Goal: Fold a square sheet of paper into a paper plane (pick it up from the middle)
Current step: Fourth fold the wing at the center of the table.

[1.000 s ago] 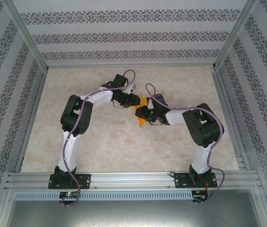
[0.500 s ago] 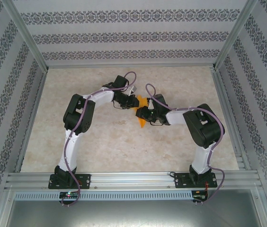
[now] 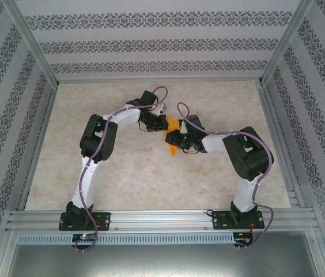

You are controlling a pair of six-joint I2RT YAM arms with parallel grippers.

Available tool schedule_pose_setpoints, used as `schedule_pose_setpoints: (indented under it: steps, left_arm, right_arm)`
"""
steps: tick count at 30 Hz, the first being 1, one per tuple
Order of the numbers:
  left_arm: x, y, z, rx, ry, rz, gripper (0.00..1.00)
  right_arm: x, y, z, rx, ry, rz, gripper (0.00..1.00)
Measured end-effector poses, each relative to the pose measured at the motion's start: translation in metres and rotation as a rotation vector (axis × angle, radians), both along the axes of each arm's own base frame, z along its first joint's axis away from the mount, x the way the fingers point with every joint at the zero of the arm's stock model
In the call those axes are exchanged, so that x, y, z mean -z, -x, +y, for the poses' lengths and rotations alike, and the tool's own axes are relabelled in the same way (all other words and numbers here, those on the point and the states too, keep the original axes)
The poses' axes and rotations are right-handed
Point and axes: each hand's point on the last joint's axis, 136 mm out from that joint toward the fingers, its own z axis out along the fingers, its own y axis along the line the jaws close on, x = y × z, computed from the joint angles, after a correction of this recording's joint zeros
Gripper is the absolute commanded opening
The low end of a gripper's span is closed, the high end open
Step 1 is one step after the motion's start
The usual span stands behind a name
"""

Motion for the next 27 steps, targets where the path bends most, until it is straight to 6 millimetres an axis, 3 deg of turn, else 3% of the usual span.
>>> schedule_pose_setpoints:
  steps: [13,23,27]
  left_arm:
    - [0.006,0.000,0.003,0.033,-0.041,-0.017,0.02]
    - [0.007,0.000,0.007,0.048,-0.070,-0.037,0.01]
    - [0.007,0.000,0.007,0.051,-0.071,-0.039,0.01]
  right_arm:
    - [-0.001,0.003,-0.001,-0.014,0.012,-0.008,0.34]
    - [-0.007,0.017,-0.008,-0.013,0.018,0.011,0.35]
    - [-0.011,0.025,-0.008,-0.010,-0.007,0.025,0.28]
